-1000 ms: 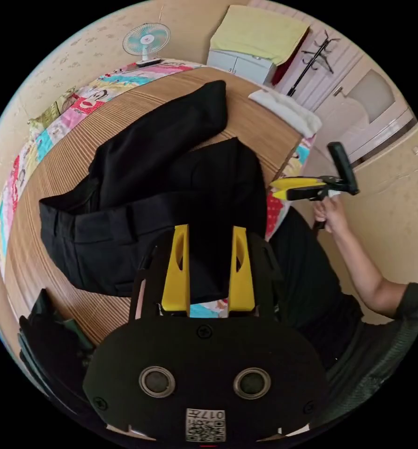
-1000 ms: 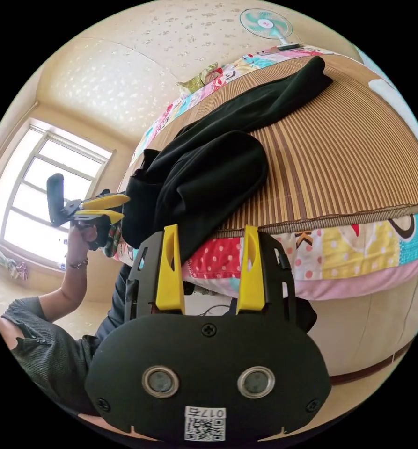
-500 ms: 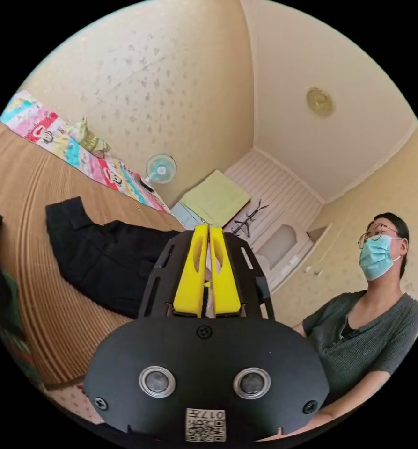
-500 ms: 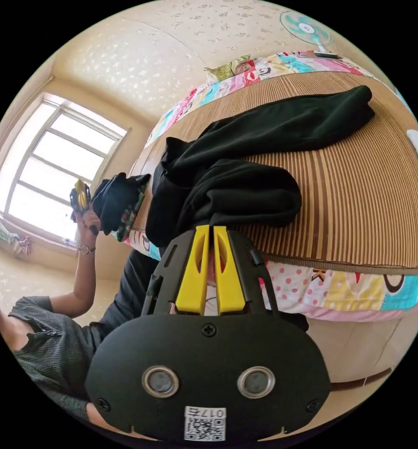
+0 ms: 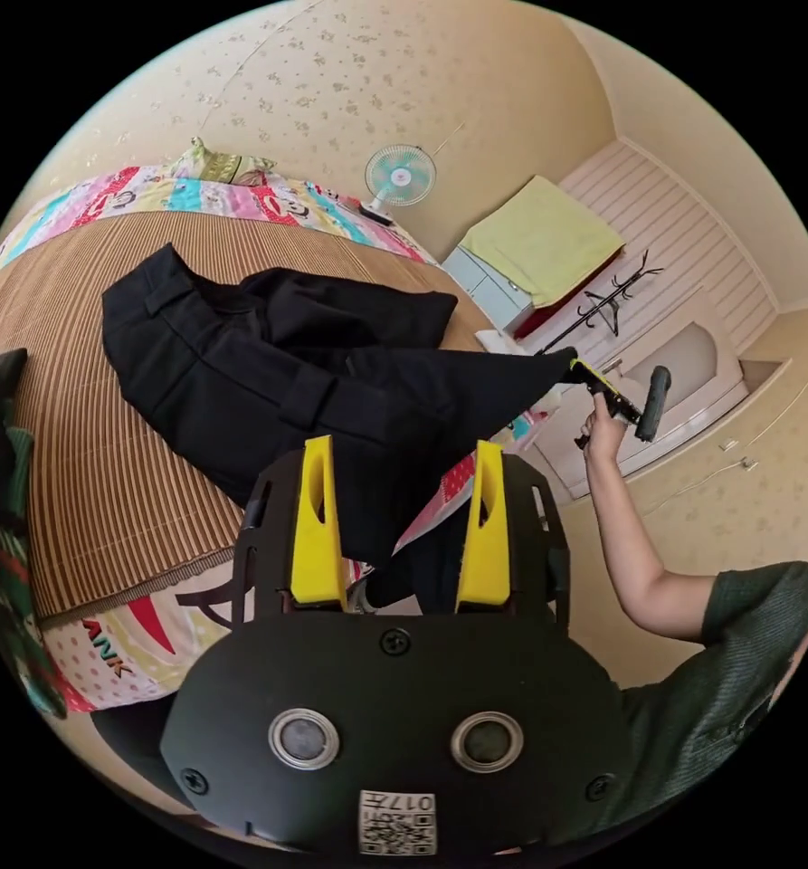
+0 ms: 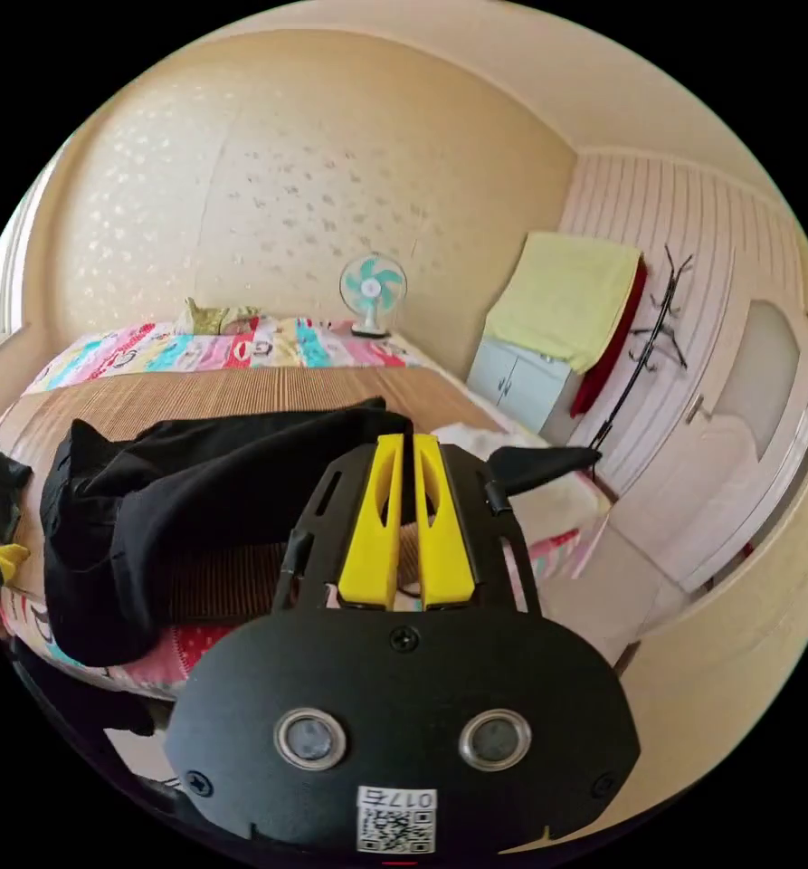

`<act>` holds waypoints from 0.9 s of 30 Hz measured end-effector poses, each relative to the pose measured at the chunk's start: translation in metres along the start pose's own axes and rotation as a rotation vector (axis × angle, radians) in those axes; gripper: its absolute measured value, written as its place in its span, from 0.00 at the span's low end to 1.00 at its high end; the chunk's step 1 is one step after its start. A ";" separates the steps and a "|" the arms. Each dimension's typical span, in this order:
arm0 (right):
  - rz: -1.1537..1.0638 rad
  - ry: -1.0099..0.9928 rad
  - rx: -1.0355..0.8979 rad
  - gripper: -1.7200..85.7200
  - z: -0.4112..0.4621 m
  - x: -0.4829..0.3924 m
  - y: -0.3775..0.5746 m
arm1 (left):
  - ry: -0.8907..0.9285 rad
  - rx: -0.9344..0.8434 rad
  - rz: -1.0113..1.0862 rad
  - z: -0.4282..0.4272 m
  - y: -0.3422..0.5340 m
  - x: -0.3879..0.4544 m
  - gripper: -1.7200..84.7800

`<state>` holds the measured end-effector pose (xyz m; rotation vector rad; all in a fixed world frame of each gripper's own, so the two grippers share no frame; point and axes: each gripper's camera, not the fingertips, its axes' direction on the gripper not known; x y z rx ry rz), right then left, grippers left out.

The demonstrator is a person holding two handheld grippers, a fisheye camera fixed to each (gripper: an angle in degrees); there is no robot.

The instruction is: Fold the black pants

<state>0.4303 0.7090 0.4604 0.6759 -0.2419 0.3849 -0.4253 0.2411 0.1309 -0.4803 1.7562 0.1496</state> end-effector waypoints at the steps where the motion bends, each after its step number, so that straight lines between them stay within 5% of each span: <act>1: 0.127 -0.076 -0.237 0.04 0.045 0.033 0.024 | -0.050 -0.038 0.033 0.016 -0.003 0.009 0.26; 3: 0.340 -0.228 -0.465 0.04 0.089 0.082 0.078 | -0.184 -0.139 0.084 0.046 -0.007 0.020 0.27; 6: 0.593 -0.604 -0.418 0.03 0.099 0.142 0.173 | -0.277 -0.282 0.124 0.096 -0.008 0.023 0.27; 8: 0.705 -0.704 -0.398 0.03 0.099 0.166 0.217 | -0.449 -0.277 0.131 0.113 -0.004 0.015 0.14; 12: 0.842 -0.752 -0.454 0.03 0.103 0.205 0.281 | -0.214 -0.082 0.024 0.045 -0.002 -0.027 0.07; 15: 0.875 -0.799 -0.420 0.03 0.101 0.233 0.301 | 0.198 0.312 -0.117 -0.055 0.045 -0.103 0.06; 17: 0.900 -0.801 -0.343 0.04 0.096 0.252 0.310 | 0.367 0.593 -0.449 -0.110 0.121 -0.178 0.06; 19: 0.934 -0.787 -0.246 0.06 0.094 0.273 0.321 | 0.348 0.662 -0.625 -0.132 0.176 -0.209 0.07; 22: 0.980 -0.876 -0.215 0.15 0.114 0.285 0.332 | 0.127 0.492 -0.773 -0.148 0.229 -0.223 0.08; 27: 1.153 -1.086 -0.133 0.22 0.160 0.290 0.359 | 0.019 0.459 -0.722 -0.165 0.255 -0.215 0.12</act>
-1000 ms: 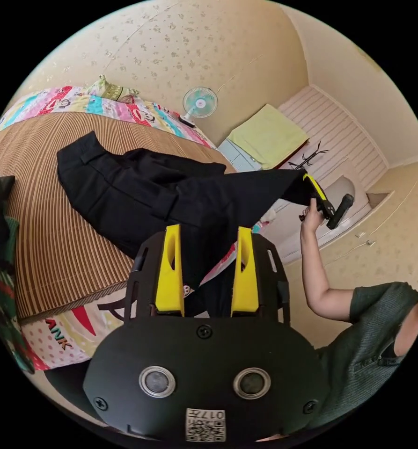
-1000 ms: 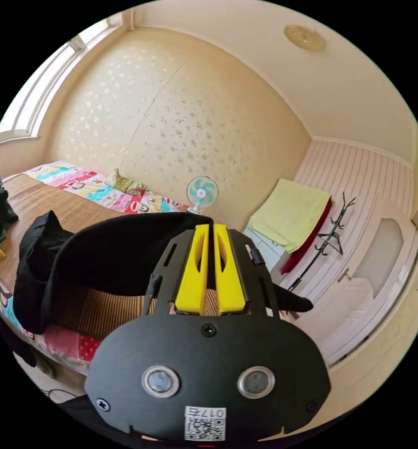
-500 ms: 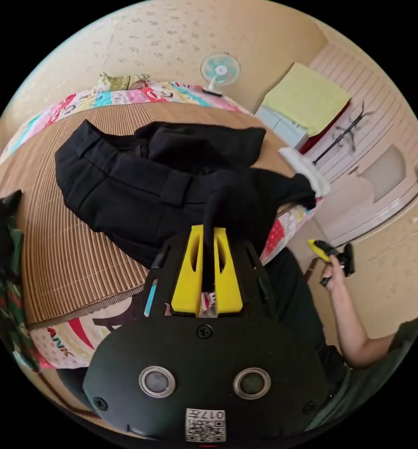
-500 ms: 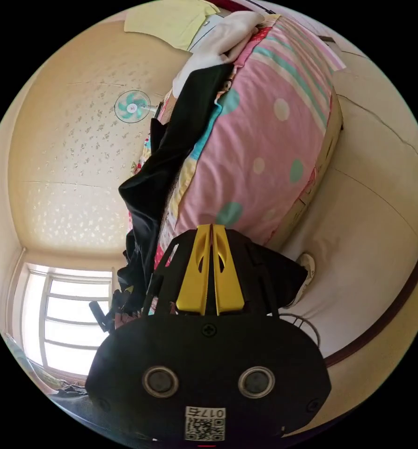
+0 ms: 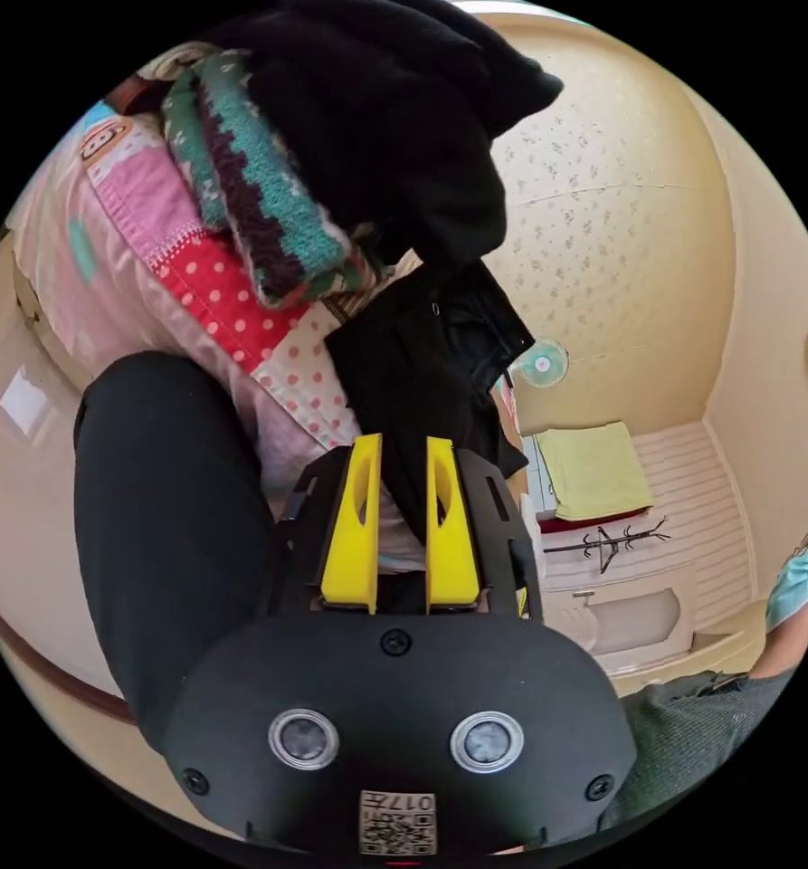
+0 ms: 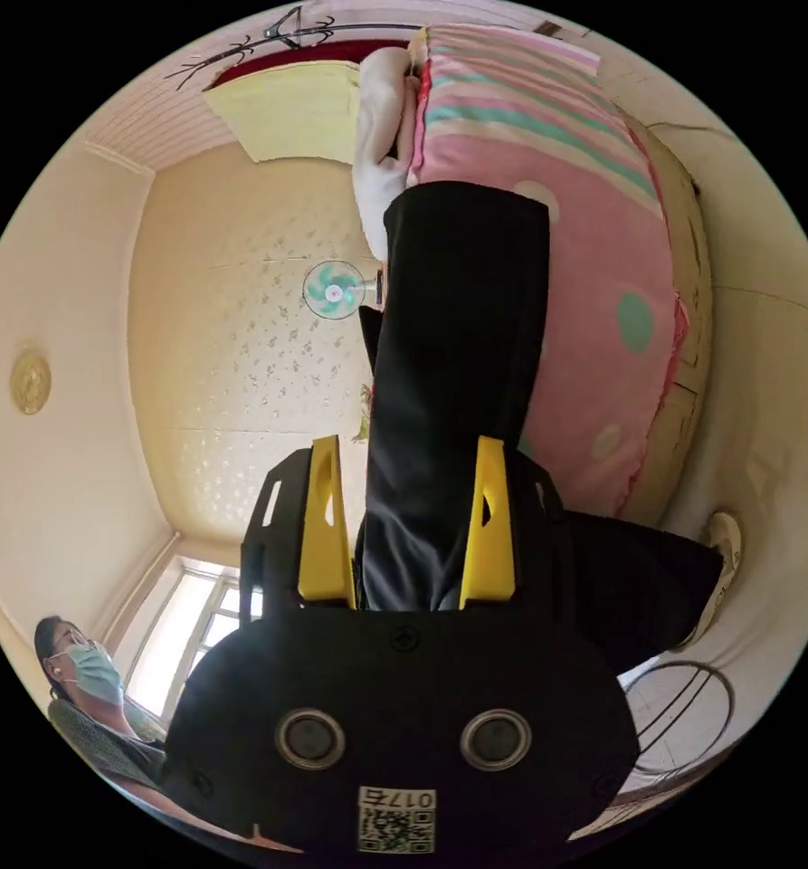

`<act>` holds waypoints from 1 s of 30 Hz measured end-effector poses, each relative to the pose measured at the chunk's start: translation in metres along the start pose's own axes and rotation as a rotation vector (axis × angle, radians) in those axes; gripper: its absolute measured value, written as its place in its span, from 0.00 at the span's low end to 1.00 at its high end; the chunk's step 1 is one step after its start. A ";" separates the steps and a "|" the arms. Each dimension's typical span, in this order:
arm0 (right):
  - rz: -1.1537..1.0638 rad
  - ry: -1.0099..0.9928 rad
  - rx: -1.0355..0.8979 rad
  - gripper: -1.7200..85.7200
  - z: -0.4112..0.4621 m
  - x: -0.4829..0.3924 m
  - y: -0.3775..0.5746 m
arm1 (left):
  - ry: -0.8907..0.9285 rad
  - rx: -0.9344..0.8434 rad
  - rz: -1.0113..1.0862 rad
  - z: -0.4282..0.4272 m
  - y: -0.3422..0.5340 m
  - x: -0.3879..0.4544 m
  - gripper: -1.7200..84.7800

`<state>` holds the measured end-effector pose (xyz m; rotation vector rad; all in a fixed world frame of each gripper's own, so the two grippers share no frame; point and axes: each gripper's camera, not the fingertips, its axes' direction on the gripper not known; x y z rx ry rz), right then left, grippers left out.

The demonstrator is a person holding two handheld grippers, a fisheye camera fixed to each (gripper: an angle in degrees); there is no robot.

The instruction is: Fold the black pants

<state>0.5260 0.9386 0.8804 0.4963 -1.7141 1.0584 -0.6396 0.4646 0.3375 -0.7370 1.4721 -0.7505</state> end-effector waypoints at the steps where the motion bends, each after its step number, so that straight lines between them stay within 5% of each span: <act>1: 0.054 -0.009 -0.004 0.21 0.004 0.012 -0.004 | -0.022 0.005 0.036 0.000 -0.004 0.007 0.13; 8: 0.049 0.076 -0.089 0.19 0.012 0.012 -0.022 | -0.212 -0.018 0.410 0.036 -0.064 0.106 0.18; 13: 0.062 -0.013 -0.124 0.17 -0.009 0.024 -0.029 | -0.138 -0.080 0.527 0.090 -0.124 0.168 0.25; 16: 0.096 -0.013 -0.108 0.17 -0.027 0.040 -0.029 | -0.245 -0.148 0.591 0.143 -0.155 0.189 0.23; 19: 0.149 -0.006 -0.077 0.18 -0.047 0.059 -0.029 | -0.357 -0.204 0.480 0.176 -0.175 0.165 0.17; 22: 0.193 -0.032 -0.039 0.18 -0.067 0.079 -0.032 | -0.385 -0.028 0.326 0.143 -0.172 0.108 0.10; 30: 0.266 -0.065 -0.005 0.20 -0.077 0.124 -0.046 | -0.263 -0.105 0.214 0.057 -0.113 0.034 0.15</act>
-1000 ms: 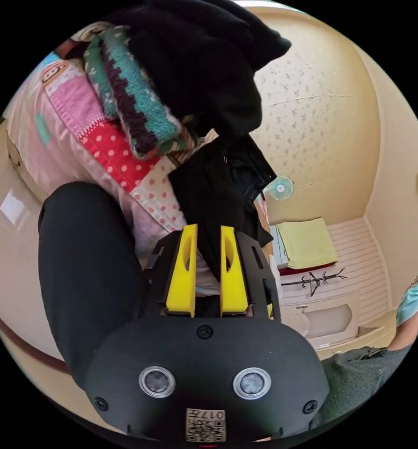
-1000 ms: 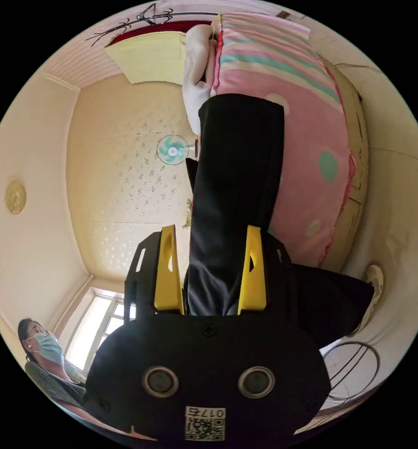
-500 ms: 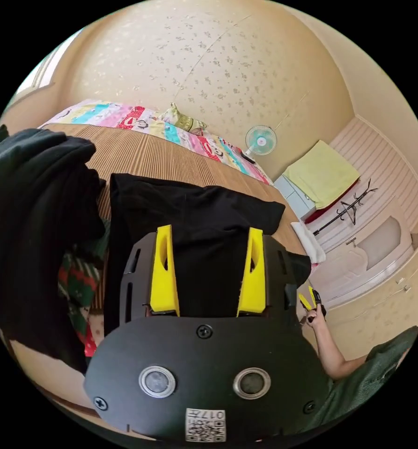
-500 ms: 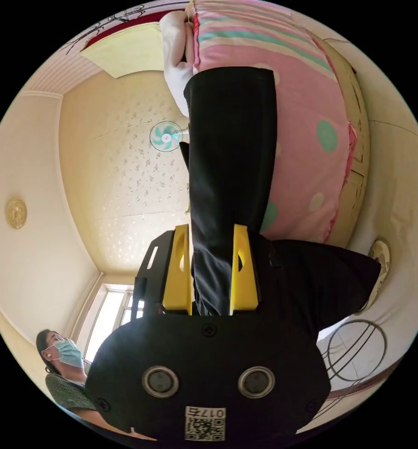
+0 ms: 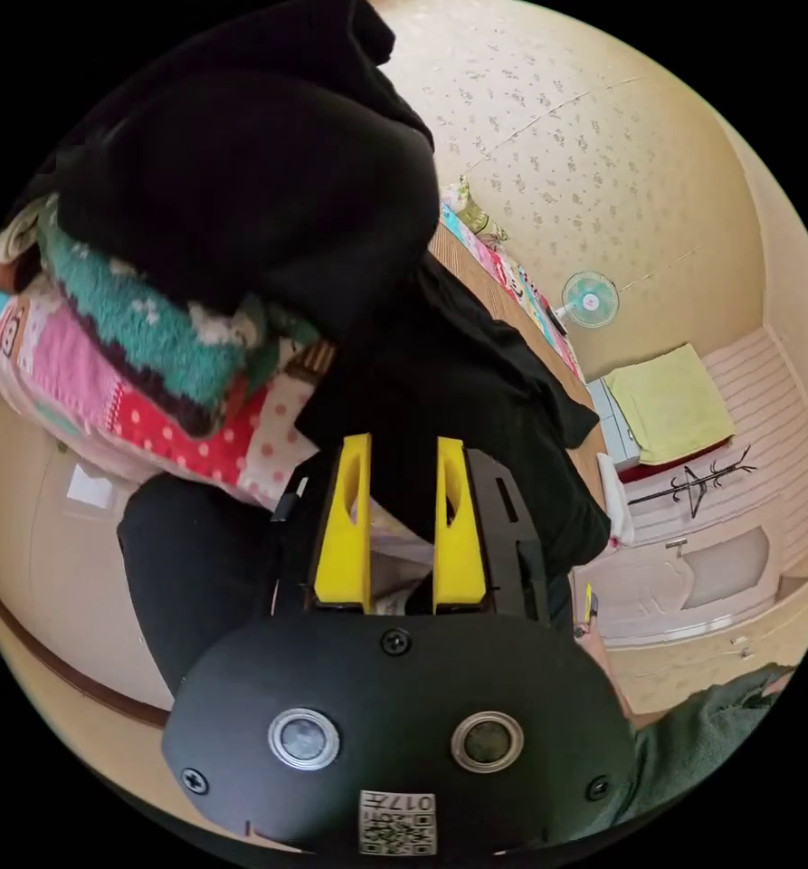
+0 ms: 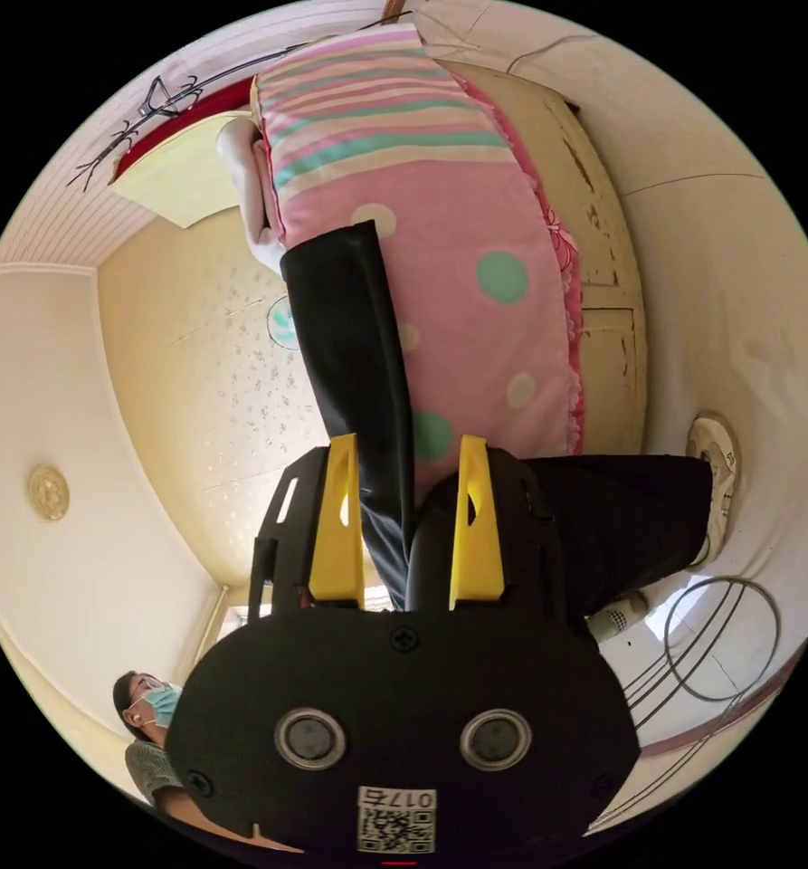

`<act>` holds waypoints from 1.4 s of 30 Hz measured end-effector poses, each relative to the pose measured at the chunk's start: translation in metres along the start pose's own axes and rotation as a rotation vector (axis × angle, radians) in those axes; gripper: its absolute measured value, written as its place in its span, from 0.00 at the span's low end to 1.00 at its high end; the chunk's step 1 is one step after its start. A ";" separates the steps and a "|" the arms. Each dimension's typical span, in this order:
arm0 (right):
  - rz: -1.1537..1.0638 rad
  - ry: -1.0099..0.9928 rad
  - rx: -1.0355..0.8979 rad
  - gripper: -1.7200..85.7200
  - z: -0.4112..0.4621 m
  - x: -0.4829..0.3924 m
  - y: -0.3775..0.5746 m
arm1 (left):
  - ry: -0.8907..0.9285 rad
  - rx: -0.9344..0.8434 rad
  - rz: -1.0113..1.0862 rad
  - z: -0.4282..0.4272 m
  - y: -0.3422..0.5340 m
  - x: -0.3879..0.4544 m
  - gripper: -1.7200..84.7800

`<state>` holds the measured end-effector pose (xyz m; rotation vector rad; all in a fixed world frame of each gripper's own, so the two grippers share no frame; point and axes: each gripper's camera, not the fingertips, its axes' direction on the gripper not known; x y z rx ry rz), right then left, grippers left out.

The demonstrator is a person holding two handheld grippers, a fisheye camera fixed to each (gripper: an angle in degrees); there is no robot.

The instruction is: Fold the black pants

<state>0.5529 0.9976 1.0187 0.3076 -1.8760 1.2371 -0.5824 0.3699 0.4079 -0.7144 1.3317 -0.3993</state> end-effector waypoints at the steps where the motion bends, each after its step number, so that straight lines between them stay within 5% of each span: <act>1: -0.002 -0.033 0.004 0.21 0.005 0.006 -0.005 | 0.050 -0.051 -0.016 0.000 0.010 -0.004 0.16; 4: -0.017 -0.063 0.004 0.24 0.023 0.021 -0.024 | 0.197 -0.231 -0.157 0.021 0.027 -0.026 0.22; 10: -0.079 -0.277 0.026 0.24 0.058 0.027 -0.045 | 0.343 -0.249 -0.308 0.050 0.018 -0.059 0.26; 19: -0.156 -0.266 0.014 0.20 0.061 -0.005 -0.058 | 0.531 -0.180 -0.514 0.069 0.003 -0.102 0.20; 25: -0.244 -0.202 0.021 0.06 0.052 -0.033 -0.061 | 0.409 0.001 -0.410 0.017 0.002 -0.085 0.16; 35: -0.296 -0.388 -0.009 0.03 0.063 -0.030 -0.058 | 0.308 -0.029 -0.328 -0.001 -0.006 -0.056 0.19; 42: -0.265 -0.403 -0.010 0.03 0.064 -0.021 -0.064 | 0.178 0.099 -0.138 -0.036 0.021 -0.027 0.10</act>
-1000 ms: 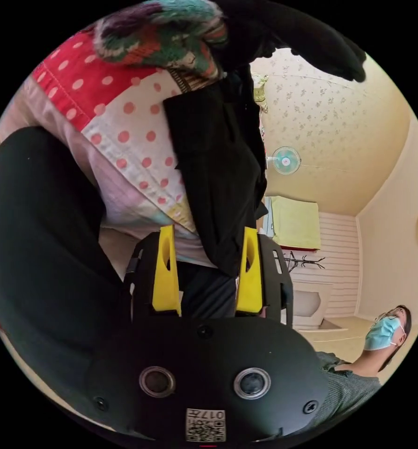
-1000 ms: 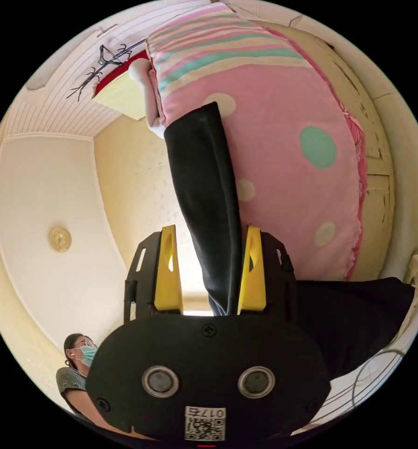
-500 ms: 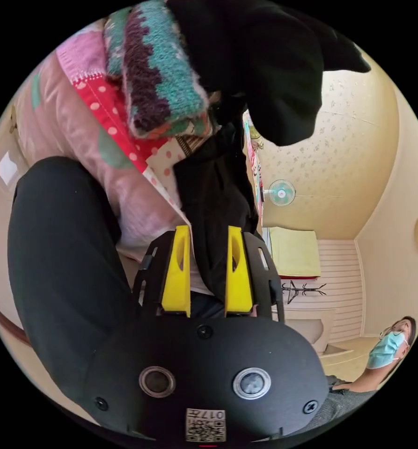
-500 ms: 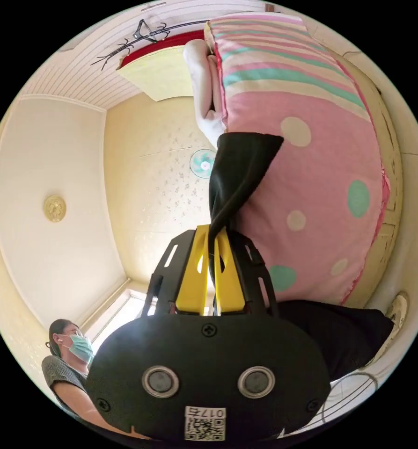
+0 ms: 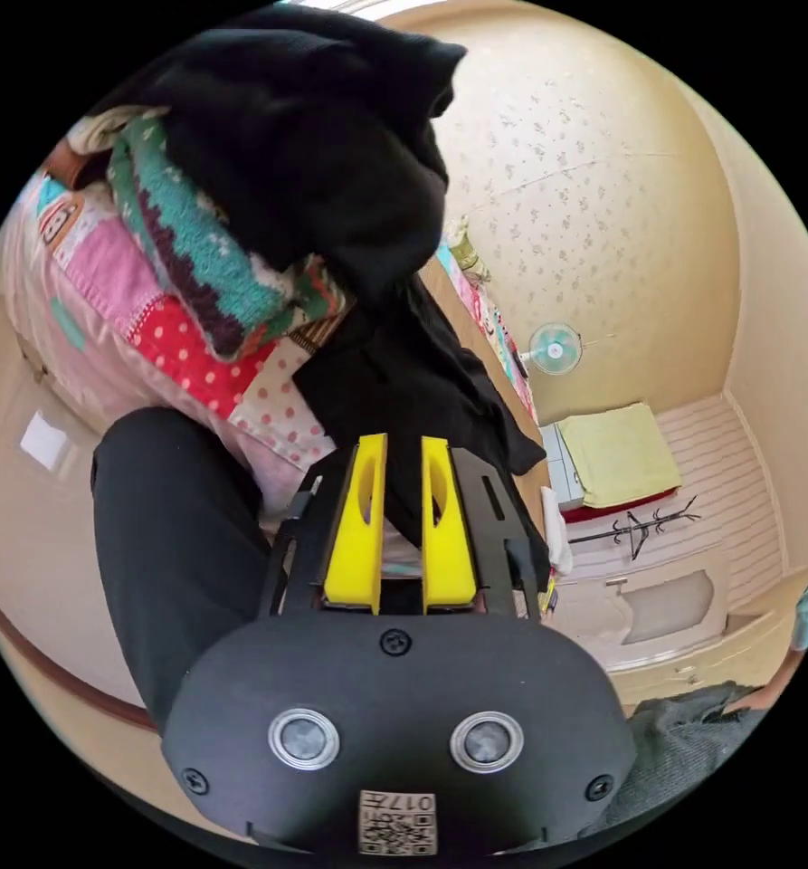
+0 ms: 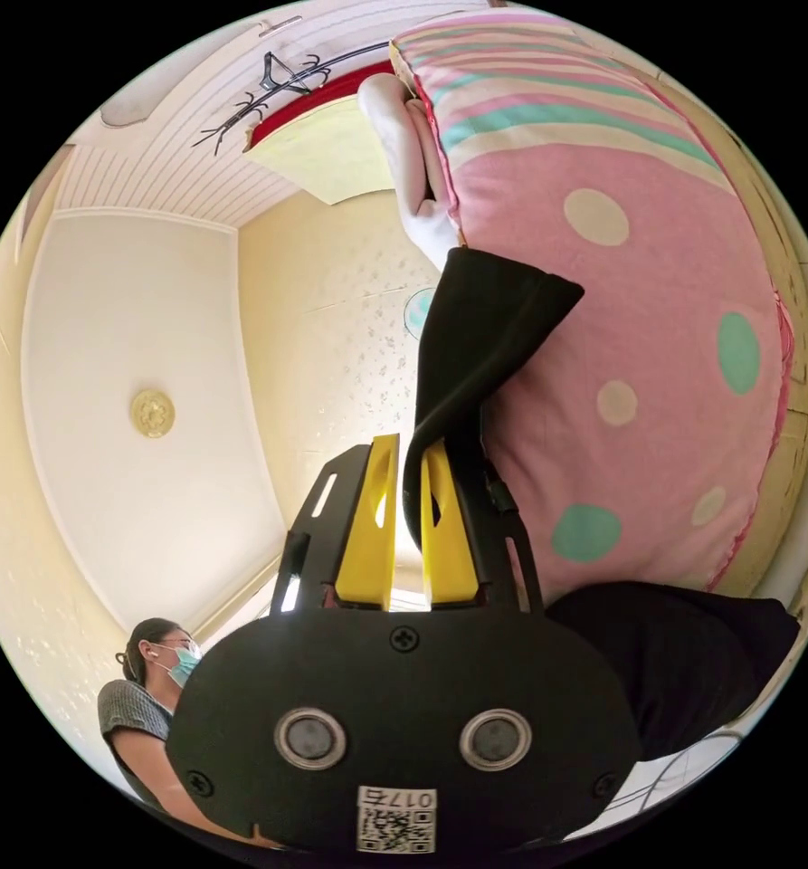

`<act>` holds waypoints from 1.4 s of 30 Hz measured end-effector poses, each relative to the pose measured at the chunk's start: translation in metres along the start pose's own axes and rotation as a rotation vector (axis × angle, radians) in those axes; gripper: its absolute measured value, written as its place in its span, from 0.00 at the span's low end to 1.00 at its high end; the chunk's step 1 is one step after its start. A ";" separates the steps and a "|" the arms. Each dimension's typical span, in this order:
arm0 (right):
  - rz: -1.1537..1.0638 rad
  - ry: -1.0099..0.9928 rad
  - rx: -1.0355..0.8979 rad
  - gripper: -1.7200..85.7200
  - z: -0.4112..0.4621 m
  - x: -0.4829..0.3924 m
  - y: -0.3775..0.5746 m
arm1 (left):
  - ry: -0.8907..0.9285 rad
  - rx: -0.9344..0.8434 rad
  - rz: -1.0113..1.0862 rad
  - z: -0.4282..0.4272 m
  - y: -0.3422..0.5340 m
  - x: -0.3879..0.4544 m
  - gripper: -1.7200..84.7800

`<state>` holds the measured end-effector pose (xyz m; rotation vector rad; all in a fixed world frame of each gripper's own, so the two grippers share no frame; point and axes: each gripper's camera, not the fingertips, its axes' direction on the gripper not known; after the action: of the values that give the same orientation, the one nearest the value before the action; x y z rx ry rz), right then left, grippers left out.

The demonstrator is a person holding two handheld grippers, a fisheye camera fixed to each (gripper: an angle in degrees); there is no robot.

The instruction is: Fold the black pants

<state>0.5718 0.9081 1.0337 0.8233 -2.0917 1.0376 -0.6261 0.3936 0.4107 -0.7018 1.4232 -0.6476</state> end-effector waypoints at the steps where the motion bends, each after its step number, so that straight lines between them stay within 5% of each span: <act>1: 0.005 -0.002 0.000 0.03 -0.001 0.001 -0.001 | -0.002 0.015 0.045 -0.004 0.001 0.007 0.10; 10: 0.027 -0.015 -0.004 0.05 -0.007 0.005 -0.015 | -0.132 -0.089 -0.125 0.033 -0.009 -0.043 0.21; 21: 0.058 0.048 -0.032 0.03 -0.004 0.004 -0.037 | 0.143 -0.071 -0.173 0.007 0.017 -0.081 0.06; 28: 0.069 -0.086 -0.032 0.03 -0.020 0.003 -0.048 | 0.631 -0.106 0.080 -0.036 0.040 -0.058 0.06; 35: 0.019 -0.445 0.022 0.02 -0.018 -0.033 -0.055 | 0.669 -0.056 0.167 -0.092 0.051 -0.040 0.06; 42: -0.239 -0.631 -0.096 0.02 0.021 -0.158 -0.073 | 0.769 -0.091 0.163 -0.118 0.075 -0.028 0.05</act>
<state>0.7146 0.8933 0.9332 1.4499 -2.4384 0.5852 -0.7463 0.4582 0.3688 -0.4030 2.2018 -0.7662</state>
